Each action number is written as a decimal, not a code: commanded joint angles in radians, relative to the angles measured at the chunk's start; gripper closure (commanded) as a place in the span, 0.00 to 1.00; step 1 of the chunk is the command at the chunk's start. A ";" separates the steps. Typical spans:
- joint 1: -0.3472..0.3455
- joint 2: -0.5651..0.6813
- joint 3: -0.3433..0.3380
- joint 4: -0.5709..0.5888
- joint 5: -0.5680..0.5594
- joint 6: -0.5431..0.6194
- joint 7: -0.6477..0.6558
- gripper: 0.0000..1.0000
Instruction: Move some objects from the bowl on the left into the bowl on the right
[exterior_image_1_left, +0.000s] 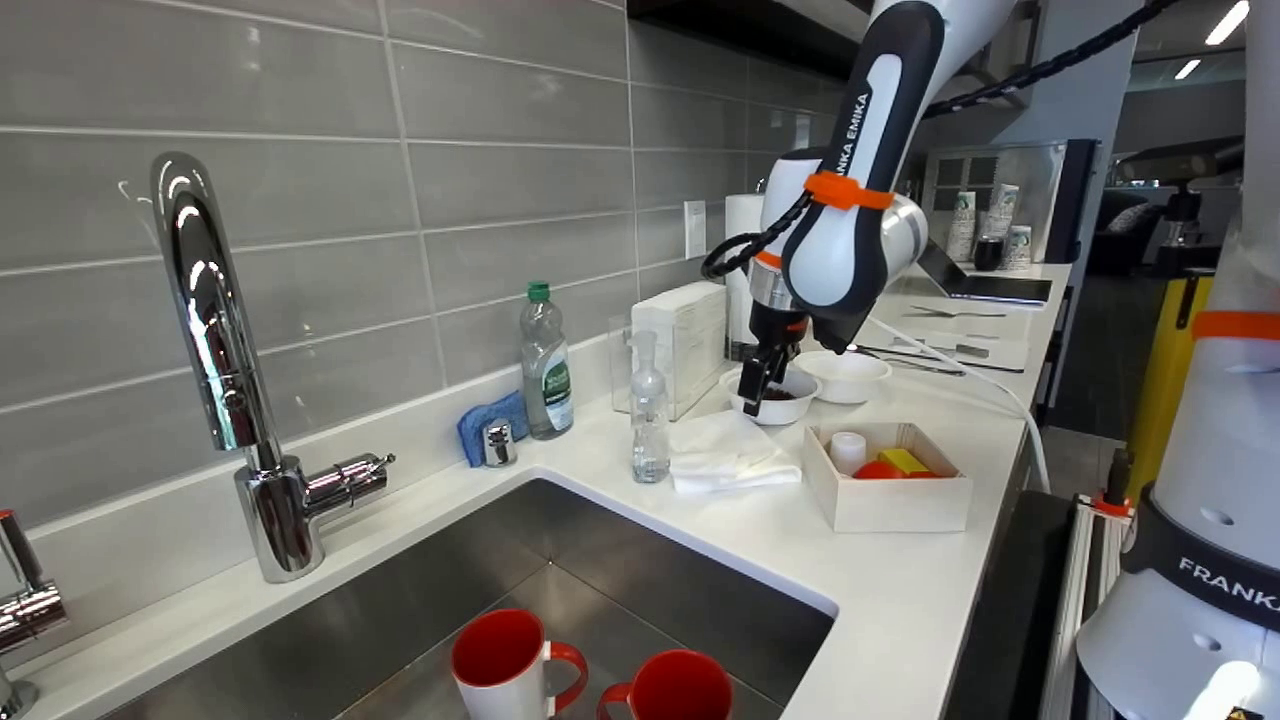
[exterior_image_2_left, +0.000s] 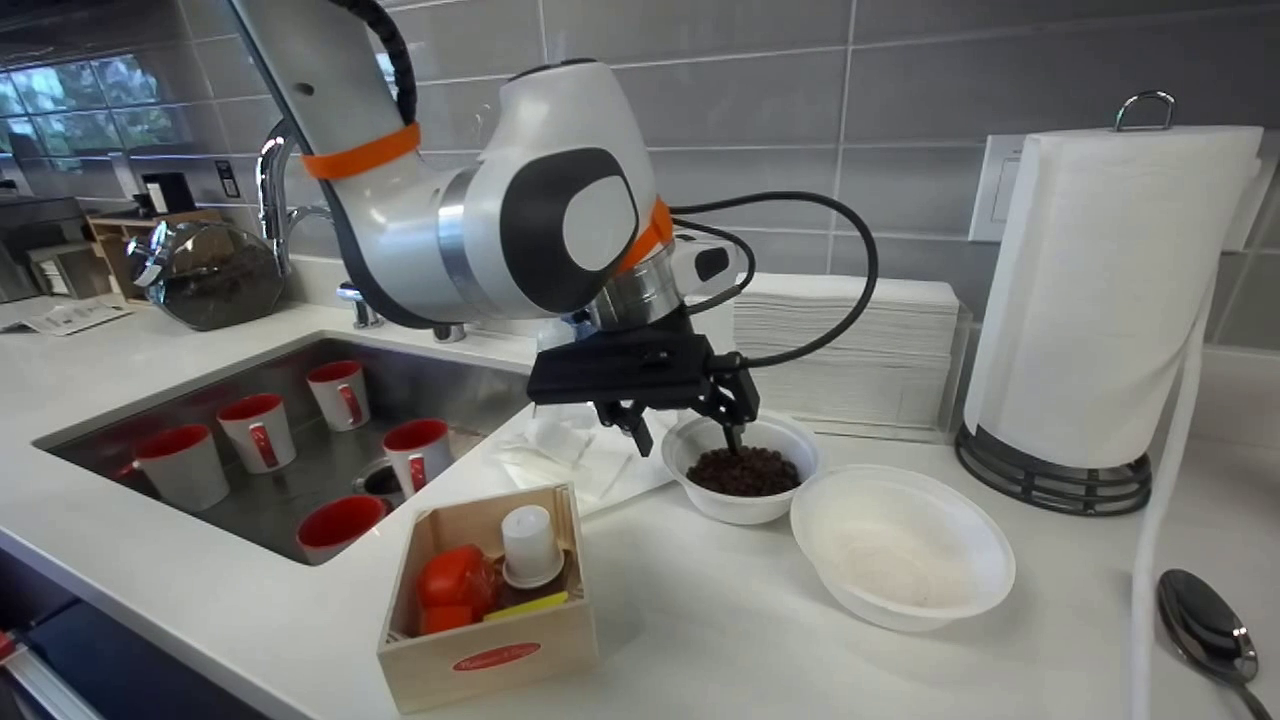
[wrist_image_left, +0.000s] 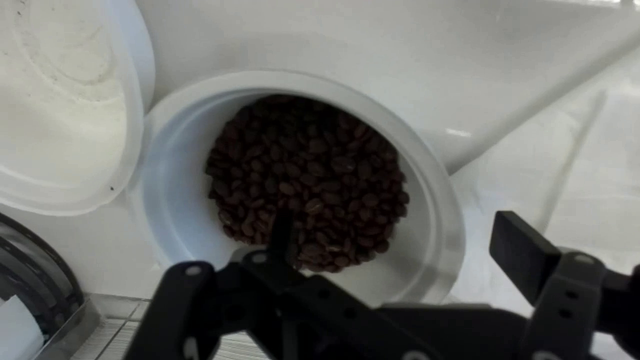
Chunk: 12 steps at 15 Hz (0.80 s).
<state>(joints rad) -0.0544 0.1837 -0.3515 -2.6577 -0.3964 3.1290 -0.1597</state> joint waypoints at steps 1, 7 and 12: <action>0.102 0.049 -0.077 0.022 -0.039 0.022 0.074 0.00; 0.236 0.070 -0.139 0.013 -0.033 0.019 0.114 0.25; 0.314 0.079 -0.214 0.012 -0.024 0.018 0.130 0.62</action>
<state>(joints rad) 0.2148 0.2508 -0.5131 -2.6504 -0.4028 3.1319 -0.0612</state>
